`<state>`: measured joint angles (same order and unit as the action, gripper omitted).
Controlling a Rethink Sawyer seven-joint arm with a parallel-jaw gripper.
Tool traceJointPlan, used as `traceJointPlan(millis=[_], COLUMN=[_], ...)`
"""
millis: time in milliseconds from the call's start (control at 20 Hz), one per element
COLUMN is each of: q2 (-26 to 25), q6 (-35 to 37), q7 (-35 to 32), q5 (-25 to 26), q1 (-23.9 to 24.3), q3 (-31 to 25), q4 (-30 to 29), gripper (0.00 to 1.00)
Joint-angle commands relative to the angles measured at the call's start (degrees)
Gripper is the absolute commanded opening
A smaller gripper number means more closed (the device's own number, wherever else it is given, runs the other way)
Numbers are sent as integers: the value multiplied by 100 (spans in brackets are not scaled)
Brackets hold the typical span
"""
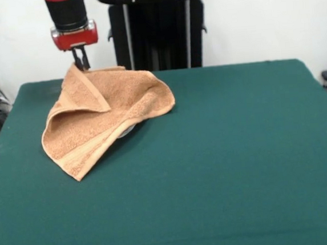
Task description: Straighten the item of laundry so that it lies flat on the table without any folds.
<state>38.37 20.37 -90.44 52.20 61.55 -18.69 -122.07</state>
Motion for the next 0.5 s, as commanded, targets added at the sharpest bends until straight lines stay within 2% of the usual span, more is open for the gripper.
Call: traceJointPlan(millis=[50, 400, 450, 500], q2=[-93, -126, -110, -105], q6=[-393, -393, -412, -419], q7=[-447, -477, -516, -537], q5=[8, 12, 13, 20], q1=[-532, -629, -686, -707], q3=[-262, -170, -128, -106], q4=[-168, -95, -70, -64], gripper=[0, 0, 100, 100])
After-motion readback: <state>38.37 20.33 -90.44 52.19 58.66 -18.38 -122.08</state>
